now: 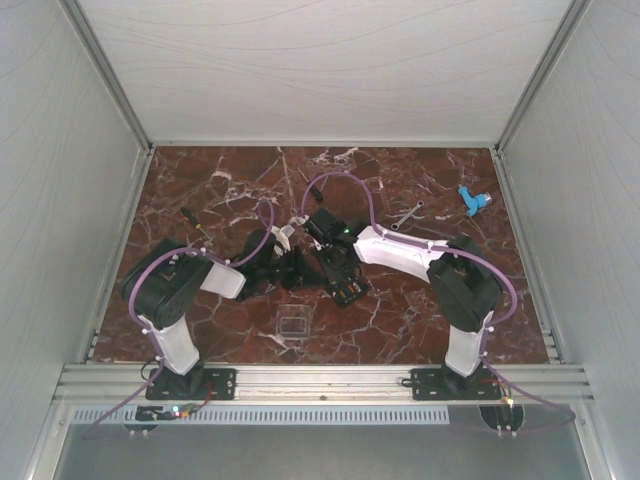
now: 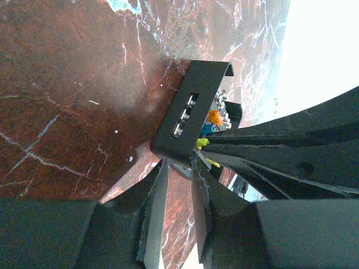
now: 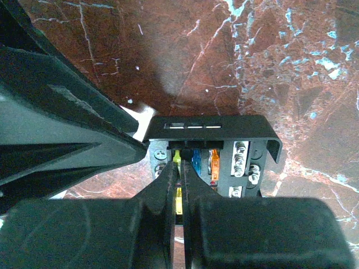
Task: Snap on the fuse box
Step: Install the fuse at the fuse box base.
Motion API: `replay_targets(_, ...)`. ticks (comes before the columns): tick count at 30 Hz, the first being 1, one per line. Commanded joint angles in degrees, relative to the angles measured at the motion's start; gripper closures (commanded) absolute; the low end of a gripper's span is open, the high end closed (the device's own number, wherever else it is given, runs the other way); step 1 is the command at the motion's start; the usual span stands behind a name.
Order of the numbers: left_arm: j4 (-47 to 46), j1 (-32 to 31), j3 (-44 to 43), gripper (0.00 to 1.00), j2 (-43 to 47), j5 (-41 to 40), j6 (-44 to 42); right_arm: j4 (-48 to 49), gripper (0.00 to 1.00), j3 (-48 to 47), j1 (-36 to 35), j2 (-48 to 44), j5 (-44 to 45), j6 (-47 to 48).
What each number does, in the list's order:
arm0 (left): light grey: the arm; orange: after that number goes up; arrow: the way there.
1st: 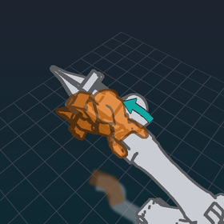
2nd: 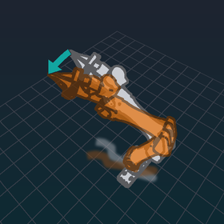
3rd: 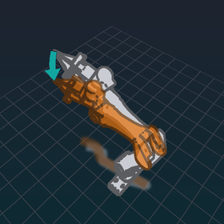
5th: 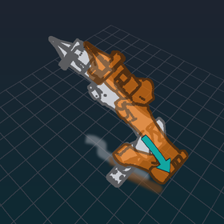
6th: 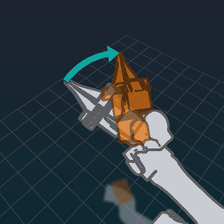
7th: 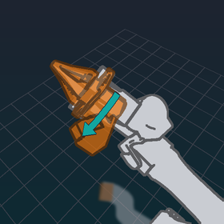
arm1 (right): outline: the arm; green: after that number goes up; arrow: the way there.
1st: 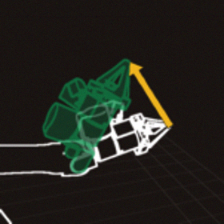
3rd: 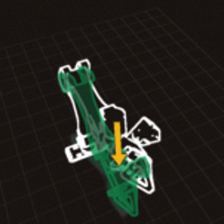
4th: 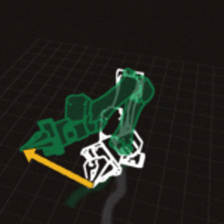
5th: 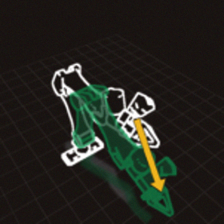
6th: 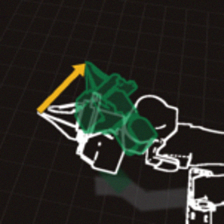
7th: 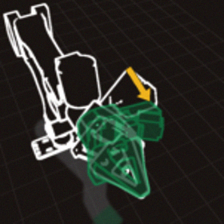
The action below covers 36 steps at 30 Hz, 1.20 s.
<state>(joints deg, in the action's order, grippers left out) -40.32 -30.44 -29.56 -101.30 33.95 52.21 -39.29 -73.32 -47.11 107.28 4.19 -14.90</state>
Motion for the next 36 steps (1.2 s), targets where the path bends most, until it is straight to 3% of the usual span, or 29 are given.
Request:
replay_targets(1,-0.3,-0.2,-0.8,0.77,-0.2,-0.1,-1.3,2.2,1.00,5.9,0.1,4.6,6.3,2.3)
replay_targets(15,-0.2,-0.2,-0.6,0.77,0.6,-0.2,-1.3,3.7,0.95,2.2,-3.6,-10.9,6.2,1.2)
replay_targets(36,-0.2,-0.2,-1.0,0.77,0.4,0.0,-1.3,2.1,1.00,3.0,-3.1,-2.5,2.5,-0.6)
